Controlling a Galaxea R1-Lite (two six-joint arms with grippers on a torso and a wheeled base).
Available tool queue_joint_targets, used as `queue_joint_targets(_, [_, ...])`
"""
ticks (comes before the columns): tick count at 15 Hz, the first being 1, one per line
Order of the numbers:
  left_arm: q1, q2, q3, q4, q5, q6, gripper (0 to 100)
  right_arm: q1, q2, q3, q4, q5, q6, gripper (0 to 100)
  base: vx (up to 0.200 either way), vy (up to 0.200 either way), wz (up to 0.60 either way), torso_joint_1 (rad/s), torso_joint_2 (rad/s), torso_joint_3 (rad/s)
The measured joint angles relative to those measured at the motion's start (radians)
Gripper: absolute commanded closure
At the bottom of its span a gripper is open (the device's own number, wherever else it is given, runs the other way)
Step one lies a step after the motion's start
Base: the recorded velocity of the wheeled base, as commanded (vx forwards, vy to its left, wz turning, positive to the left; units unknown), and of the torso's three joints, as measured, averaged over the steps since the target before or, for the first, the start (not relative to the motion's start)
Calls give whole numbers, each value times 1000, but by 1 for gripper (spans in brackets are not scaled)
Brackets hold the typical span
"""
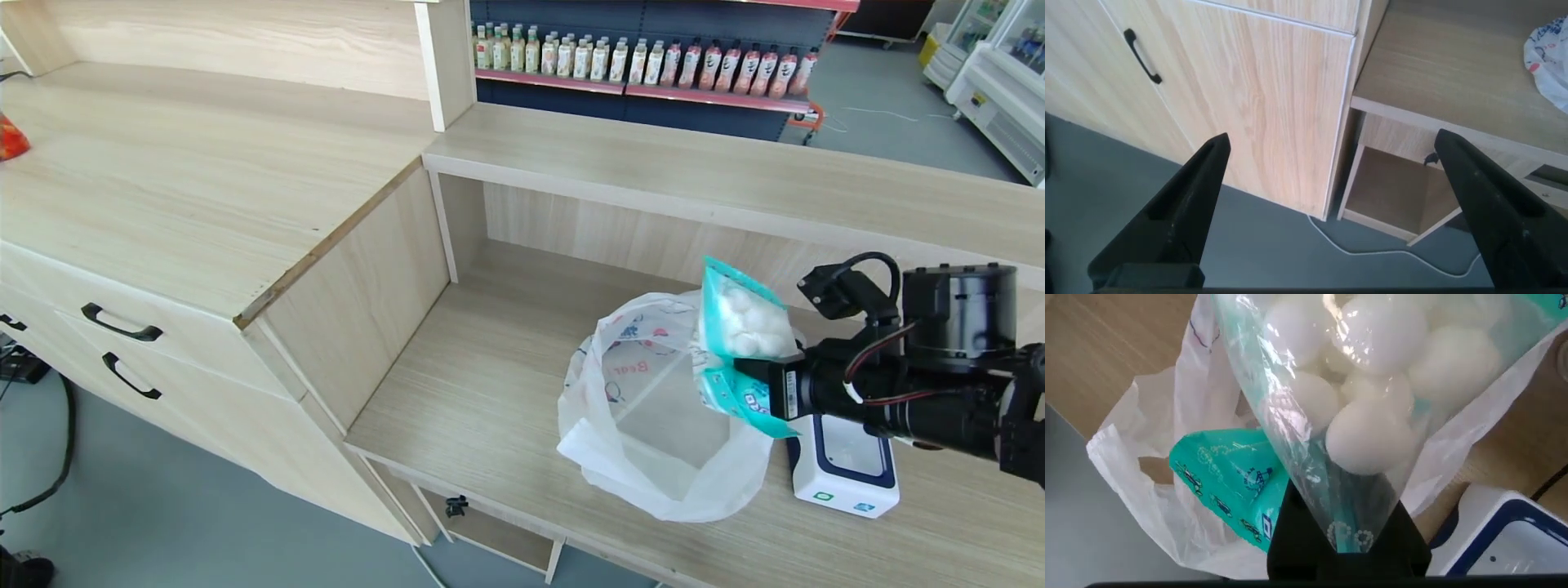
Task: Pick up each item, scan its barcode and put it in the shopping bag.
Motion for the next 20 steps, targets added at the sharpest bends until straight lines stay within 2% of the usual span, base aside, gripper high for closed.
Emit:
queue_joint_targets(2, [1,0,0,0,0,0,0,27,27,39,-54,-1,42,100,0,0,0,0,0,0])
queue_joint_targets(6, [1,0,0,0,0,0,0,71,61,86,-77,0,60,100,0,0,0,0,0,0])
queue_joint_targets(11, [0,0,0,0,0,0,0,121,80,27,-214,1,101,100,0,0,0,0,0,0])
queue_joint_targets(14, [1,0,0,0,0,0,0,131,120,38,-261,1,98,100,0,0,0,0,0,0])
queue_joint_targets(20, [0,0,0,0,0,0,0,116,178,113,-270,2,93,100,0,0,0,0,0,0])
